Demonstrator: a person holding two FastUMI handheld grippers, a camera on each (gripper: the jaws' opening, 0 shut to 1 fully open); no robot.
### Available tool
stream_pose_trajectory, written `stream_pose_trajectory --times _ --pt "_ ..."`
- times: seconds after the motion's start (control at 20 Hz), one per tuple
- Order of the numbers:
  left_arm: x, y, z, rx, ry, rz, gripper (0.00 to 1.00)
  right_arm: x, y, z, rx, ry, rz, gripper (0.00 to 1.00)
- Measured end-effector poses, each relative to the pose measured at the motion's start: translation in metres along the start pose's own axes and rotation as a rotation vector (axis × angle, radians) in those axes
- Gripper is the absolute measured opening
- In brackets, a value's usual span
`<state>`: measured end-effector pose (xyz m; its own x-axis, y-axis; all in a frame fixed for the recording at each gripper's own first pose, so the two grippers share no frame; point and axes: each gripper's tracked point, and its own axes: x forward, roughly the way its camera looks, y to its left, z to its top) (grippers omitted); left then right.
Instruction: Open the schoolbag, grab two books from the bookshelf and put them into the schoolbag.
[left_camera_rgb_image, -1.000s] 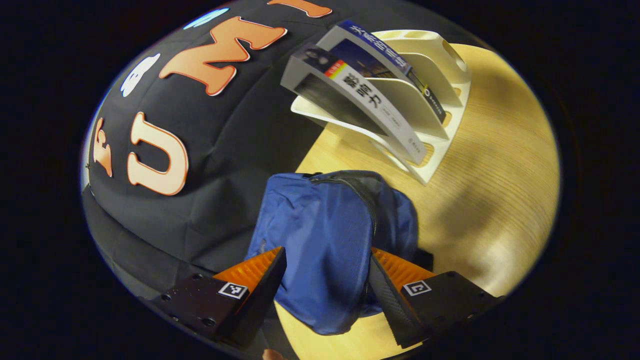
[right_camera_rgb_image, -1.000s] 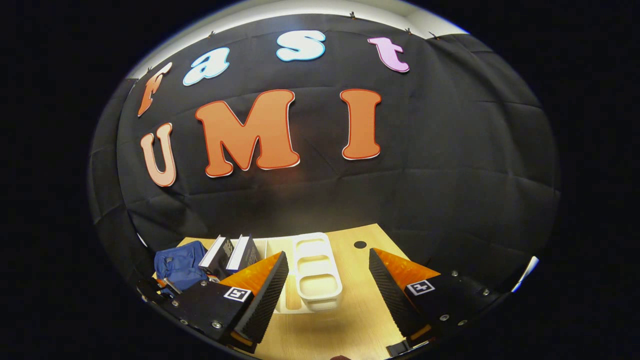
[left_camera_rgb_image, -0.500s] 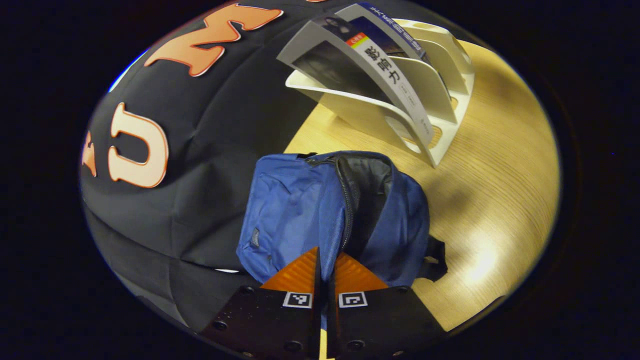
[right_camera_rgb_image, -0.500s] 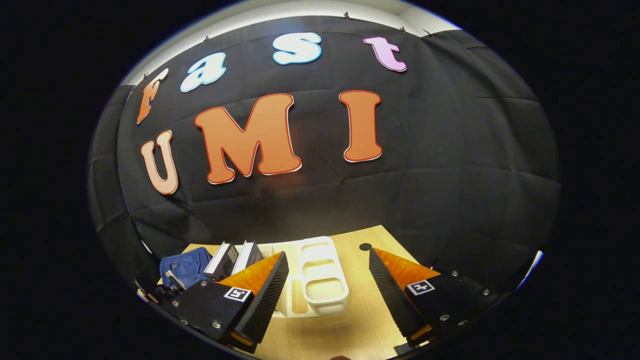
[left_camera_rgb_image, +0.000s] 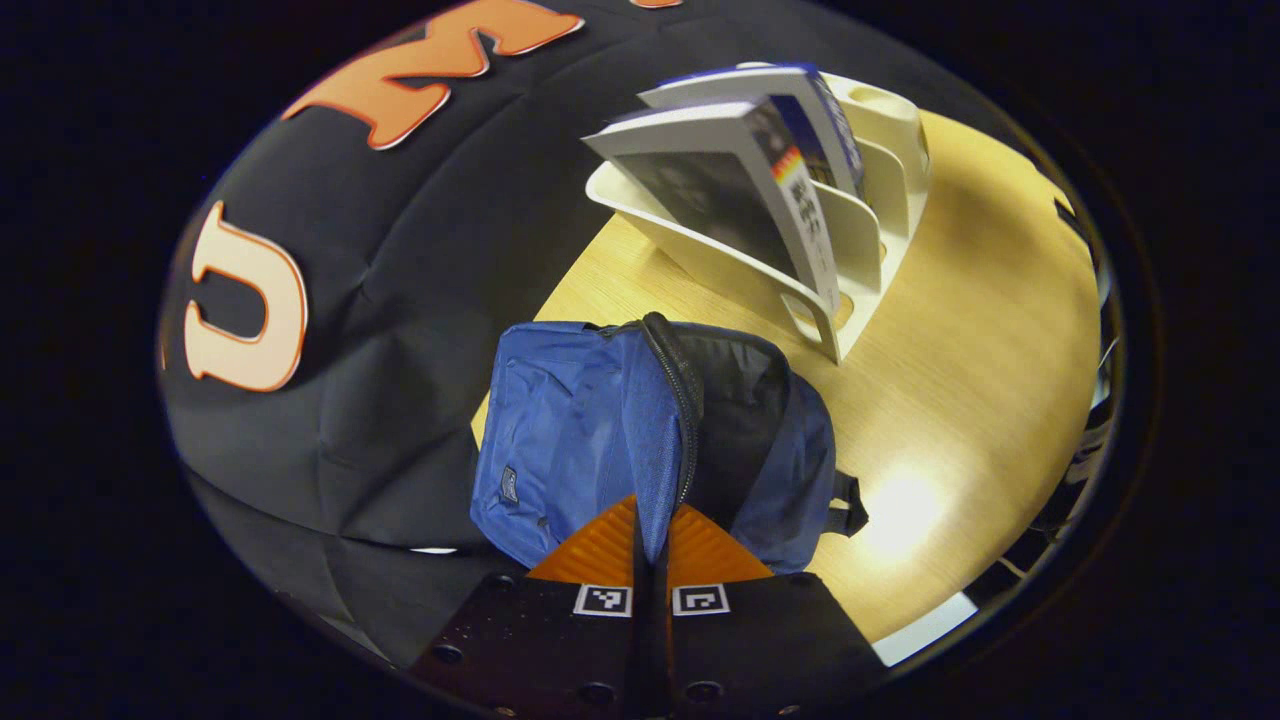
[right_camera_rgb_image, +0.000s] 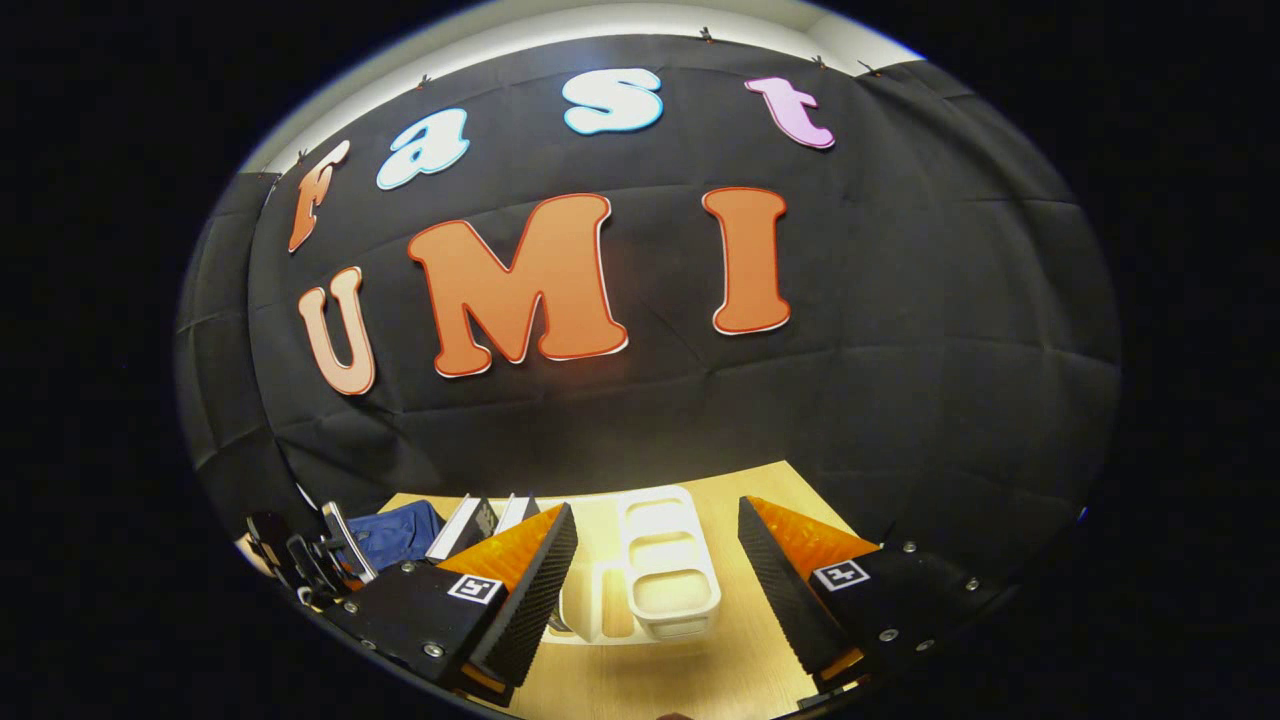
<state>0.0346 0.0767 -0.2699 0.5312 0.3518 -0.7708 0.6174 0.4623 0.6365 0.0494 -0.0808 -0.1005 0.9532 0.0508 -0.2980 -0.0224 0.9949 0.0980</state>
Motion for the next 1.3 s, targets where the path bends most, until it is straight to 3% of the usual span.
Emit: stream_pose_trajectory --times 0.15,0.35,0.55,0.75,0.85,1.1,1.3 --pt "-0.012 0.025 0.012 -0.082 0.012 -0.128 0.01 0.008 0.04 0.008 -0.038 0.023 0.072 0.97" --pt "-0.019 0.055 0.015 -0.112 0.027 -0.253 0.01 0.017 0.114 -0.001 -0.037 0.177 0.238 0.97" --pt "-0.017 0.073 0.019 -0.171 0.041 -0.381 0.0 0.042 0.175 -0.01 0.029 0.362 0.296 0.97" --pt "-0.019 0.079 0.018 -0.169 0.019 -0.475 0.01 0.072 0.24 -0.02 0.098 0.533 0.369 0.97" --pt "-0.017 0.084 0.018 -0.16 0.004 -0.494 0.01 0.087 0.263 -0.034 0.101 0.621 0.356 0.97" --pt "-0.012 0.086 0.017 -0.166 -0.016 -0.546 0.01 0.119 0.274 -0.098 -0.008 0.873 0.242 0.97" --pt "-0.01 0.086 0.012 -0.158 -0.028 -0.571 0.01 0.139 0.257 -0.129 -0.098 0.93 0.127 0.98"
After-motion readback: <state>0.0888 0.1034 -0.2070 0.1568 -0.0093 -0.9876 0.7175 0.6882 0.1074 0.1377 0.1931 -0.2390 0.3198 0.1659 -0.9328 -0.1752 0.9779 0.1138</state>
